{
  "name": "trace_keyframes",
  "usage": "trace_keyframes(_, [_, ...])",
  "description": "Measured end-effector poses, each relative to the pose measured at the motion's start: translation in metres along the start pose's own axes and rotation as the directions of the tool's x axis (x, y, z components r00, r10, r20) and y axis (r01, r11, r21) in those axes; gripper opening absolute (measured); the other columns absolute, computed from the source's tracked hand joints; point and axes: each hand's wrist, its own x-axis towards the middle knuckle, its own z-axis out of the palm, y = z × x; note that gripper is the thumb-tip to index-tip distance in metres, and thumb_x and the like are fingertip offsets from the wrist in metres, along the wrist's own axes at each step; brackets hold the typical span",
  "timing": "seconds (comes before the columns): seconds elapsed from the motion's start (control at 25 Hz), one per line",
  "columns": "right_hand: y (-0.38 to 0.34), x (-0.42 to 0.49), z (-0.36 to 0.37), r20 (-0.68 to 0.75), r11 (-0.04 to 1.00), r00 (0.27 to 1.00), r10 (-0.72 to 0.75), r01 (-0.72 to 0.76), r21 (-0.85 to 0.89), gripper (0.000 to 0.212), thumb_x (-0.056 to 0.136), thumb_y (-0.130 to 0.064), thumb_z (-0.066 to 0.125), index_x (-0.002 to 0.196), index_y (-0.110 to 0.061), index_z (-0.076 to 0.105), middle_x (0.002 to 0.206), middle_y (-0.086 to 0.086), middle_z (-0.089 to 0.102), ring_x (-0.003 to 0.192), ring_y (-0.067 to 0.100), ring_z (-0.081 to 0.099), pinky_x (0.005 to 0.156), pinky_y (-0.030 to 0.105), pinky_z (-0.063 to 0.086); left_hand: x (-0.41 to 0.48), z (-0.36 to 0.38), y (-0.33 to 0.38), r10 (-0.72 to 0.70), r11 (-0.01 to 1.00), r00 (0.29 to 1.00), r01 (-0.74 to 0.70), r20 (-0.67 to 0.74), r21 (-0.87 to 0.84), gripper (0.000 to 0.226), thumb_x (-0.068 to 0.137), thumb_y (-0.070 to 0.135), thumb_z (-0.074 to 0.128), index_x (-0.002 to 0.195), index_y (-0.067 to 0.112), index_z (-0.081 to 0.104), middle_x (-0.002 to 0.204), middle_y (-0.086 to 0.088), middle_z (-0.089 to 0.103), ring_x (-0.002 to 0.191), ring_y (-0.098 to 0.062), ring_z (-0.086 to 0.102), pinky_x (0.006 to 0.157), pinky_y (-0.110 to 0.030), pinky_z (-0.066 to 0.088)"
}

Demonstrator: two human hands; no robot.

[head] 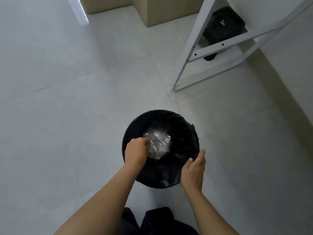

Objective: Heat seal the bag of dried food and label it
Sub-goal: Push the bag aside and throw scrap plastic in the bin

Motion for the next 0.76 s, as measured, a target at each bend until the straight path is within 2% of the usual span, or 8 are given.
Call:
trace_keyframes(0.16, [-0.063,-0.048,-0.056,0.07,0.992,0.99,-0.122,0.124,-0.019,0.053,0.098,-0.013,0.033,0.146,-0.01,0.012,0.152,0.011,0.024,0.139,0.024,0.026,0.109,0.031,0.027,-0.04,-0.081,0.033,-0.028,0.995,0.999,0.025,-0.029,-0.1,0.023,0.089,0.02,0.052,0.075,0.005,0.063,0.071,-0.013,0.064,0.062,-0.021,0.044,0.064,-0.037,0.044])
trace_keyframes(0.24, [-0.104,-0.078,-0.09,0.1,0.981,0.976,-0.192,0.195,-0.023,0.051,0.098,-0.013,0.032,0.146,-0.009,0.015,0.152,0.011,0.026,0.139,0.022,0.026,0.109,0.028,0.026,-0.071,-0.133,0.061,-0.036,0.978,0.997,0.022,-0.066,-0.208,0.025,0.091,0.019,0.052,0.074,0.005,0.064,0.07,-0.014,0.065,0.063,-0.018,0.047,0.064,-0.034,0.042])
trace_keyframes(0.36, [-0.176,-0.142,-0.157,0.101,0.964,0.958,-0.267,0.263,0.051,0.05,0.098,-0.014,0.032,0.145,-0.009,0.018,0.151,0.009,0.027,0.139,0.019,0.026,0.112,0.027,0.024,-0.135,-0.227,0.116,-0.018,0.941,0.992,-0.026,-0.127,-0.336,0.034,0.095,0.022,0.045,0.069,0.005,0.059,0.06,-0.01,0.062,0.05,-0.009,0.045,0.057,-0.028,0.035])
trace_keyframes(0.44, [-0.22,-0.184,-0.208,0.085,0.946,0.946,-0.312,0.301,0.117,0.049,0.098,-0.017,0.031,0.145,-0.011,0.018,0.152,0.006,0.025,0.14,0.016,0.022,0.111,0.023,0.019,-0.178,-0.287,0.152,0.029,0.908,0.986,-0.095,-0.165,-0.408,0.031,0.097,0.023,0.044,0.076,0.012,0.063,0.066,-0.001,0.065,0.053,0.0,0.046,0.057,-0.019,0.036])
trace_keyframes(0.48, [-0.236,-0.203,-0.233,0.065,0.933,0.936,-0.346,0.336,0.132,0.049,0.099,-0.02,0.031,0.145,-0.012,0.018,0.153,0.004,0.025,0.14,0.014,0.021,0.111,0.021,0.017,-0.197,-0.312,0.169,0.049,0.883,0.979,-0.134,-0.196,-0.45,0.027,0.097,0.022,0.045,0.089,0.013,0.069,0.079,0.006,0.068,0.063,0.006,0.05,0.062,-0.012,0.038])
trace_keyframes(0.6, [-0.264,-0.247,-0.314,-0.083,0.893,0.905,-0.418,0.426,0.146,0.048,0.099,-0.026,0.03,0.145,-0.015,0.019,0.152,0.001,0.025,0.138,0.006,0.018,0.111,0.021,0.014,-0.247,-0.374,0.222,0.13,0.826,0.952,-0.259,-0.277,-0.501,0.032,0.097,0.023,0.046,0.122,0.011,0.061,0.113,0.008,0.065,0.1,0.008,0.05,0.082,0.0,0.033])
trace_keyframes(0.68, [-0.267,-0.262,-0.366,-0.236,0.891,0.889,-0.393,0.432,0.143,0.048,0.099,-0.027,0.03,0.145,-0.015,0.02,0.152,0.001,0.026,0.138,0.007,0.019,0.113,0.025,0.016,-0.271,-0.4,0.26,0.255,0.79,0.931,-0.357,-0.261,-0.498,0.036,0.098,0.026,0.043,0.129,0.012,0.055,0.124,0.005,0.061,0.108,0.006,0.047,0.085,0.0,0.032])
trace_keyframes(0.76, [-0.259,-0.264,-0.414,-0.401,0.914,0.867,-0.296,0.379,0.146,0.048,0.099,-0.028,0.029,0.145,-0.015,0.021,0.152,0.002,0.027,0.14,0.012,0.021,0.115,0.029,0.018,-0.281,-0.409,0.303,0.408,0.76,0.894,-0.445,-0.185,-0.473,0.041,0.099,0.029,0.04,0.134,0.011,0.05,0.13,0.001,0.058,0.112,0.001,0.048,0.089,-0.005,0.03])
